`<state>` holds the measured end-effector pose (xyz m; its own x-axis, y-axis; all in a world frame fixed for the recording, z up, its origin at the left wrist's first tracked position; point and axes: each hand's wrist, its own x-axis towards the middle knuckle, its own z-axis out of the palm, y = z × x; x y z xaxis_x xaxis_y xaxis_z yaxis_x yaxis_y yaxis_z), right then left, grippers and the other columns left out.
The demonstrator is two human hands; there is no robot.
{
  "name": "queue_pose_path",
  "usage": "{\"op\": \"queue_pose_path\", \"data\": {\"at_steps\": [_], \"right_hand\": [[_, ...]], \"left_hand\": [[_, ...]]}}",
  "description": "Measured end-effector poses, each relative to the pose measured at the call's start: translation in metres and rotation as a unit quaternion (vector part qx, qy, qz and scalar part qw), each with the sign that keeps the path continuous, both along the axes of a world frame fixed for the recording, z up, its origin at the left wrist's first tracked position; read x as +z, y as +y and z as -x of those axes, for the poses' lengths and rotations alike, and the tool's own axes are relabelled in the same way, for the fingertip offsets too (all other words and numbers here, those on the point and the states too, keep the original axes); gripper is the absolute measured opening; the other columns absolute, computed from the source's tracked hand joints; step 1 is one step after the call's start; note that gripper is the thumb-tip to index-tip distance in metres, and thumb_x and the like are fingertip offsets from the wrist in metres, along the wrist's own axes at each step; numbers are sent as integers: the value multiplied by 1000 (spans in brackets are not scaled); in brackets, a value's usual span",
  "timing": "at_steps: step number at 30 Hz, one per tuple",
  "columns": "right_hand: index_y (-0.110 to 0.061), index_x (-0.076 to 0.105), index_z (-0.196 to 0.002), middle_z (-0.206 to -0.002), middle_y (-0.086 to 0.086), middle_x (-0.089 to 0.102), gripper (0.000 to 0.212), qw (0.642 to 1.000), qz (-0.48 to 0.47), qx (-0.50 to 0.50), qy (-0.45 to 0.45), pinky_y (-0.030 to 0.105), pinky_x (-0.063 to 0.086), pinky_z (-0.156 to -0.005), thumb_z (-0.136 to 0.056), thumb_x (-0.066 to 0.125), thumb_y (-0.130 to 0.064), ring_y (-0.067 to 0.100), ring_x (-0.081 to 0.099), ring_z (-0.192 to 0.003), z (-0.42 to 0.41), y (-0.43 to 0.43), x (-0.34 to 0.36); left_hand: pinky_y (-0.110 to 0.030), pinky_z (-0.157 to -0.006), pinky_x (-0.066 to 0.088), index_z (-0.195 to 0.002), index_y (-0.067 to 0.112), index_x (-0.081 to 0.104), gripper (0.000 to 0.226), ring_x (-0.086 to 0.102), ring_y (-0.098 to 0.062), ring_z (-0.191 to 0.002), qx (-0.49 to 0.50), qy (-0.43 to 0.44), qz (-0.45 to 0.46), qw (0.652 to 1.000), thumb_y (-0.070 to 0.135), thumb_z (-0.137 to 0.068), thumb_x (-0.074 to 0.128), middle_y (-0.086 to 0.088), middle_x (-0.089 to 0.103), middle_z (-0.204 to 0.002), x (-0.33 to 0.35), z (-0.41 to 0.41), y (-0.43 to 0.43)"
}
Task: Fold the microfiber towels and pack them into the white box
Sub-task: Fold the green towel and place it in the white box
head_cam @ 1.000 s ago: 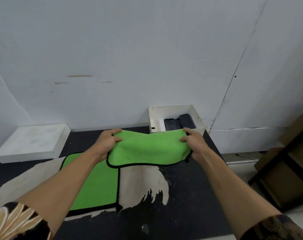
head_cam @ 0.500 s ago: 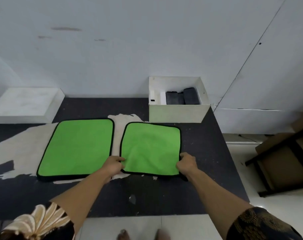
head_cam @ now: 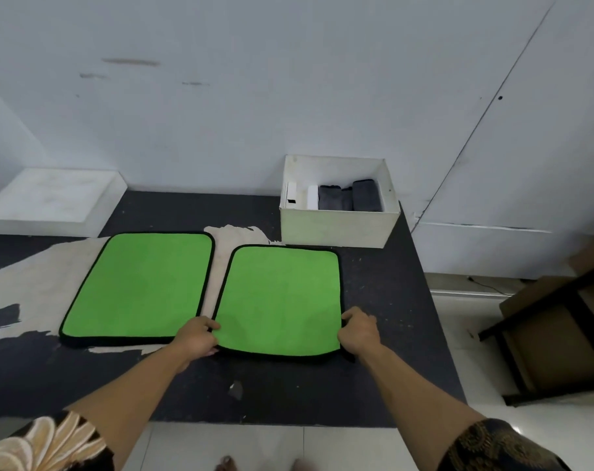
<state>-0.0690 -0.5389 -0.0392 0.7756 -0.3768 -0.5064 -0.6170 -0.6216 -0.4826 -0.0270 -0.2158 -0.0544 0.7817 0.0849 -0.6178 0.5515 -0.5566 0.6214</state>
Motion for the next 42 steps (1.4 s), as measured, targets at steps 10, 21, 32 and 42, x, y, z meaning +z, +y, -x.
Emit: {"op": "queue_pose_path", "data": {"at_steps": [10, 21, 32, 42], "right_hand": [[-16, 60, -118, -120, 6, 64, 35, 999, -11, 24, 25, 30, 50, -92, -84, 63, -9, 24, 60, -112, 22, 1, -4], [-5, 73, -110, -113, 11, 71, 28, 1000, 4, -9, -11, 32, 52, -91, -94, 50, -10, 26, 66, -107, 18, -2, 2], [-11, 70, -119, -113, 9, 71, 44, 997, -57, -37, -46, 40, 61, -80, -82, 51, 2, 18, 72, -70, 15, -2, 0], [-4, 59, -133, -131, 10, 60, 79, 997, -5, 69, -28, 32, 47, -100, -69, 87, -43, 24, 59, -118, 18, 0, 0]], "left_hand": [[-31, -73, 57, -126, 5, 56, 48, 61, -26, -93, -74, 34, -43, 996, -10, -81, 61, -19, 54, -119, -1, 7, 1], [-28, -92, 50, -118, 19, 66, 44, 63, -22, -104, -215, -107, -199, 950, -5, -82, 60, -9, 63, -124, 6, 14, 0], [-25, -79, 49, -111, 18, 68, 21, 63, -14, -85, -208, -159, -201, 944, 13, -91, 61, -3, 69, -106, 9, 11, 6], [-26, -75, 42, -111, 10, 69, 21, 57, -16, -85, -190, -191, -204, 941, 15, -94, 58, -8, 70, -108, 10, 2, 0]]}}
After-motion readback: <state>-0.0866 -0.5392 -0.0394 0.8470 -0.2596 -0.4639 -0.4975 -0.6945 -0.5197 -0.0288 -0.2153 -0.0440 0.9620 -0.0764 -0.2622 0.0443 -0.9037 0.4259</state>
